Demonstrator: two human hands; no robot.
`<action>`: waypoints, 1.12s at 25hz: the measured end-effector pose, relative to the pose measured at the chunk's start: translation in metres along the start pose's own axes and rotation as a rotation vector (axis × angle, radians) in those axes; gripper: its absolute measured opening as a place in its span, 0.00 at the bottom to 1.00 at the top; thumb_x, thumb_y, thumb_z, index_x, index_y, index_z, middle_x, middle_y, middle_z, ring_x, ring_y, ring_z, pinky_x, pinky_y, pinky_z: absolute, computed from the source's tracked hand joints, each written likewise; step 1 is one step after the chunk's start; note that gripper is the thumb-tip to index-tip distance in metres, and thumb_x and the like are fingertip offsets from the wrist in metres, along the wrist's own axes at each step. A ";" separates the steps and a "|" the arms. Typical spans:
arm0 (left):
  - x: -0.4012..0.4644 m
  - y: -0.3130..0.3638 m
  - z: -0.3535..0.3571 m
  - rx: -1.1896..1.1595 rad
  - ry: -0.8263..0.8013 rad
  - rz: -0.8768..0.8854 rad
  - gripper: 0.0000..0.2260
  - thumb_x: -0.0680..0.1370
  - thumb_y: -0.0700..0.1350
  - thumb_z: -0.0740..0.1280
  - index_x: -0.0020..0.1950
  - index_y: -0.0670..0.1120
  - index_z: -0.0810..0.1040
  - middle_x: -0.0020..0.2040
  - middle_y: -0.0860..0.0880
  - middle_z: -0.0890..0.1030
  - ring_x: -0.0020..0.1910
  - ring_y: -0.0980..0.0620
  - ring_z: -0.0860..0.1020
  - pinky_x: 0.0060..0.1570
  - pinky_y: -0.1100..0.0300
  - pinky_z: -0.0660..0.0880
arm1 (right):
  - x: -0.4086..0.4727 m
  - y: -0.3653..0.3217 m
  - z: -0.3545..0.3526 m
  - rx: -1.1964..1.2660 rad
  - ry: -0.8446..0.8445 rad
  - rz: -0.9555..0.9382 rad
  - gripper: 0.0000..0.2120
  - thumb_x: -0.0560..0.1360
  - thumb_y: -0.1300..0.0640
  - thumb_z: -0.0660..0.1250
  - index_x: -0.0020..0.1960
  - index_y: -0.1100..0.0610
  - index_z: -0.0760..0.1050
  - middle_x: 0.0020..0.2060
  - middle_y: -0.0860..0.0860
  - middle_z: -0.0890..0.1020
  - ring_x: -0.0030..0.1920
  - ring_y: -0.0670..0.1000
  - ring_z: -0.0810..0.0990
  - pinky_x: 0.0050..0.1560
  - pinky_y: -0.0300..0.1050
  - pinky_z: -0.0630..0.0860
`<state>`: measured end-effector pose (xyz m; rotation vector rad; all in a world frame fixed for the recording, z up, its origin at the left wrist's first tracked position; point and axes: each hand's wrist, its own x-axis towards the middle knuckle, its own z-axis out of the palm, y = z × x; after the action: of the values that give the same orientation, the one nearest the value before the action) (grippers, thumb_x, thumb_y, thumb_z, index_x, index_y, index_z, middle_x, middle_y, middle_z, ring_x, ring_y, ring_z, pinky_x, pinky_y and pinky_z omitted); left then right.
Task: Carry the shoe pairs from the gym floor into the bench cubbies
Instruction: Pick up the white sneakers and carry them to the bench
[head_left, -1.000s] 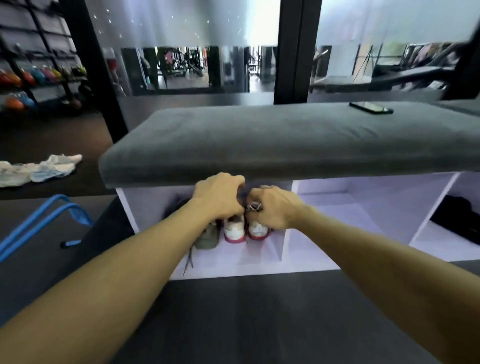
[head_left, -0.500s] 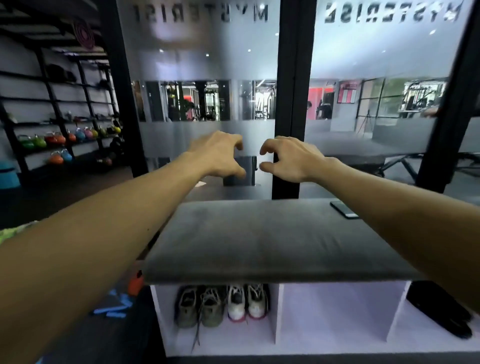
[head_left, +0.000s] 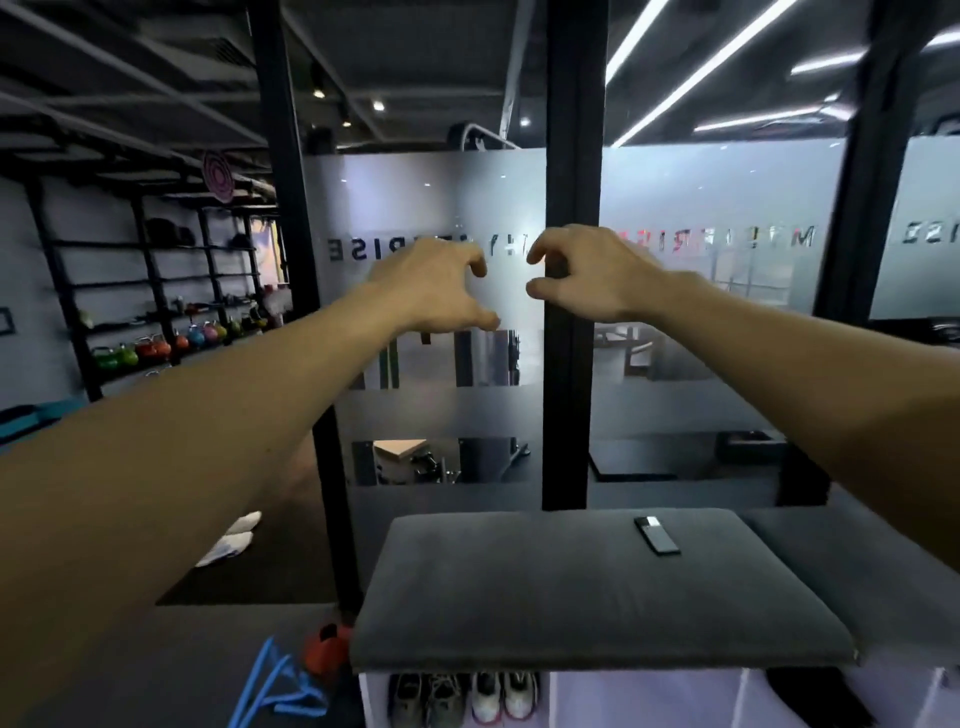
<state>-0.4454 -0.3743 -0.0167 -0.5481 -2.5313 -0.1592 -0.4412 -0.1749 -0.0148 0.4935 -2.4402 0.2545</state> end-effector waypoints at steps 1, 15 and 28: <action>-0.006 0.004 -0.024 -0.003 0.014 -0.005 0.29 0.67 0.64 0.71 0.65 0.55 0.72 0.62 0.49 0.75 0.57 0.48 0.75 0.55 0.48 0.75 | -0.001 -0.008 -0.021 0.000 -0.004 -0.008 0.21 0.71 0.41 0.63 0.61 0.47 0.72 0.55 0.48 0.78 0.53 0.52 0.76 0.54 0.54 0.76; -0.223 0.025 -0.176 0.085 -0.190 -0.220 0.23 0.71 0.64 0.68 0.60 0.52 0.77 0.58 0.50 0.78 0.54 0.51 0.75 0.57 0.52 0.74 | -0.111 -0.137 -0.114 0.229 -0.366 -0.210 0.16 0.72 0.45 0.70 0.56 0.51 0.76 0.54 0.50 0.78 0.52 0.51 0.76 0.52 0.43 0.71; -0.398 -0.139 -0.307 0.265 -0.185 -0.445 0.24 0.73 0.65 0.66 0.62 0.50 0.76 0.59 0.49 0.78 0.54 0.51 0.74 0.54 0.55 0.72 | -0.074 -0.426 -0.100 0.415 -0.313 -0.476 0.17 0.72 0.45 0.71 0.56 0.52 0.77 0.50 0.47 0.79 0.50 0.47 0.77 0.45 0.39 0.69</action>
<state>-0.0478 -0.7075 0.0319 0.1146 -2.7611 0.0708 -0.1589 -0.5125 0.0442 1.3597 -2.4705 0.5115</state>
